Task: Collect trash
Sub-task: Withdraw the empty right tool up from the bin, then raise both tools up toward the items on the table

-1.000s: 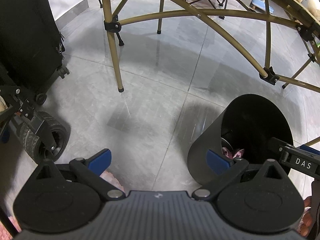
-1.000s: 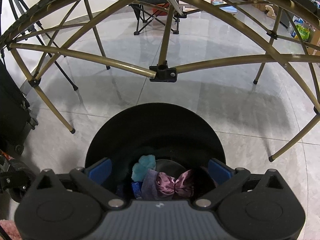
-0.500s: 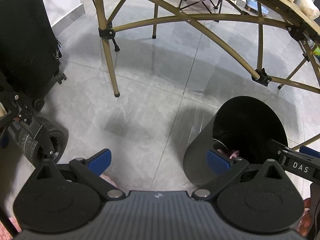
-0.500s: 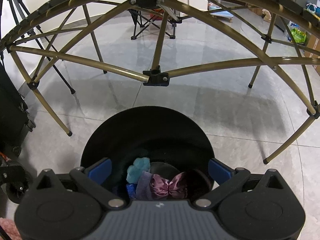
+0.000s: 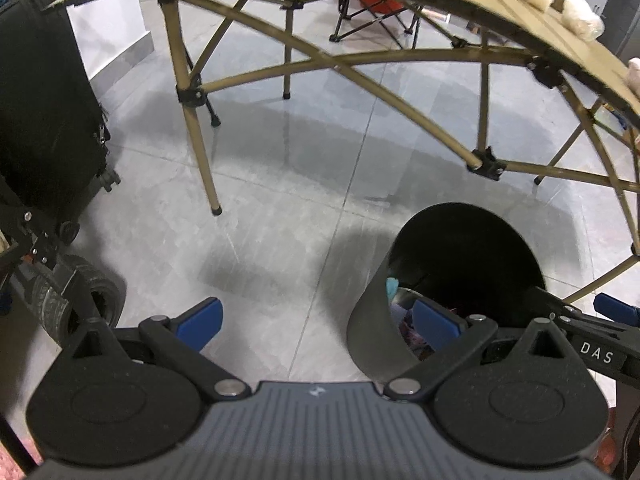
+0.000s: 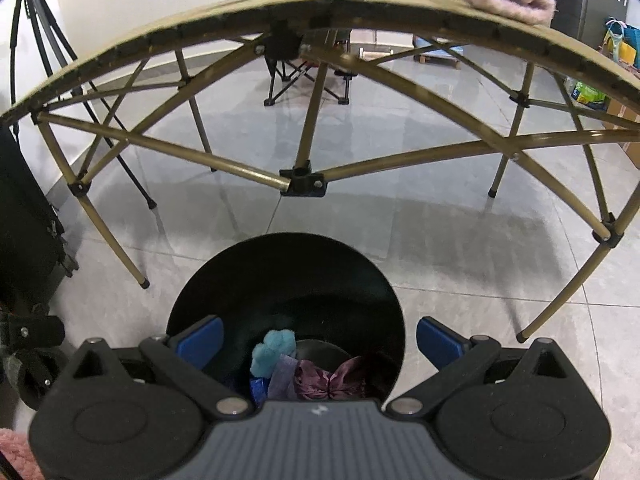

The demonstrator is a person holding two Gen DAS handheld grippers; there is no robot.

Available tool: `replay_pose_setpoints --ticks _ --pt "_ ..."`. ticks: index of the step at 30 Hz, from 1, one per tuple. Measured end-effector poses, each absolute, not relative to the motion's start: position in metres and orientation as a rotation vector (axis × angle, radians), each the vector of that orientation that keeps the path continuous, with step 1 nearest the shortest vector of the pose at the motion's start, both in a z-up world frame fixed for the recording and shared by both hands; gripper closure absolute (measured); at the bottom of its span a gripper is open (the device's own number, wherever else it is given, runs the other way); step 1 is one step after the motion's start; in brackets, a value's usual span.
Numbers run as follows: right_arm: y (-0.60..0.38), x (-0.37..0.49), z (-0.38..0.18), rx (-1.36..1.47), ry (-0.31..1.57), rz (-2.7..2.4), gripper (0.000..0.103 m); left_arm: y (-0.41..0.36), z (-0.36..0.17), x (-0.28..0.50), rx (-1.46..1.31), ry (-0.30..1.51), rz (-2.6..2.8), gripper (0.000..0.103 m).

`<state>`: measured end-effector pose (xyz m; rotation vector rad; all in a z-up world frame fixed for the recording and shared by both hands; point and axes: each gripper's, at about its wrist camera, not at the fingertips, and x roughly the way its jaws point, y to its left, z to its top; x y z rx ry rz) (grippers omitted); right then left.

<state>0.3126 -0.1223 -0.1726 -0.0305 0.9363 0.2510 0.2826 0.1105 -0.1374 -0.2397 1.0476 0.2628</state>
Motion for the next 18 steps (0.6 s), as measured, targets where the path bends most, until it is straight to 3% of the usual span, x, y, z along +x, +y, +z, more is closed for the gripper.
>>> replay_pose_setpoints --ticks 18 --pt "-0.182 0.292 -0.108 0.059 0.730 0.226 0.000 0.069 -0.074 0.281 -0.209 0.855 0.199 0.000"
